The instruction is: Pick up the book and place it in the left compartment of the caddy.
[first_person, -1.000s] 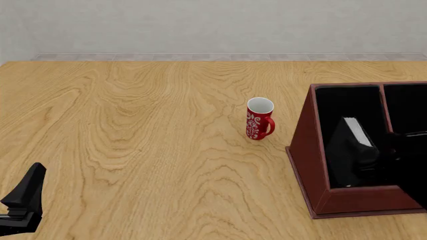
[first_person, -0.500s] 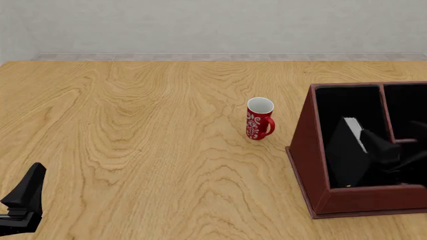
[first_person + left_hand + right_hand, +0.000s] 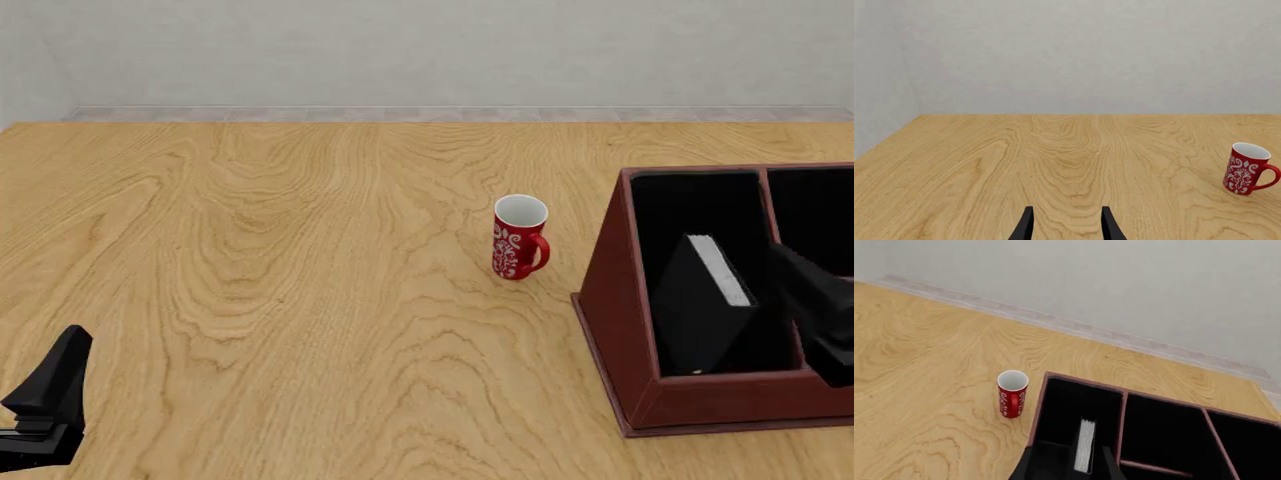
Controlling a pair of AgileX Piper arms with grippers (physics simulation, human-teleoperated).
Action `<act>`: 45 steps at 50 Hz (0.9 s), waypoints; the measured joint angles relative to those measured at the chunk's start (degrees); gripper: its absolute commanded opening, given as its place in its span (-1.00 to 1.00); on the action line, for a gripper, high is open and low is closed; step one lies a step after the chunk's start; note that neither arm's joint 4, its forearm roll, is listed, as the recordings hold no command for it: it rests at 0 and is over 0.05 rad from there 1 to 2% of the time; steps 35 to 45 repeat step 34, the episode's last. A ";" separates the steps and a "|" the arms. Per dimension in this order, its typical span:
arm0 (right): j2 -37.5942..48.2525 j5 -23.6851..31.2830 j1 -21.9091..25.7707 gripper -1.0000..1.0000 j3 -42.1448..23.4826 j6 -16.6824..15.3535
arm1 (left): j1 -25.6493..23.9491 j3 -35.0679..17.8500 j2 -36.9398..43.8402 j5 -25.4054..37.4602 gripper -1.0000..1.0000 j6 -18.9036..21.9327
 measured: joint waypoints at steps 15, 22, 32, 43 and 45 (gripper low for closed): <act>-4.56 4.88 2.35 1.00 -2.76 -0.83 | 0.00 0.00 0.00 0.00 1.00 0.00; -6.80 6.96 3.74 1.00 -4.58 -0.91 | 0.00 0.00 0.00 0.00 1.00 0.00; -9.81 9.41 5.76 1.00 -7.37 -0.60 | 0.00 0.00 0.00 0.00 1.00 0.00; -10.21 9.81 6.28 1.00 -7.90 -0.53 | 0.00 0.00 0.00 0.00 1.00 0.00; -10.21 9.81 6.28 1.00 -7.90 -0.53 | 0.00 0.00 0.00 0.00 1.00 0.00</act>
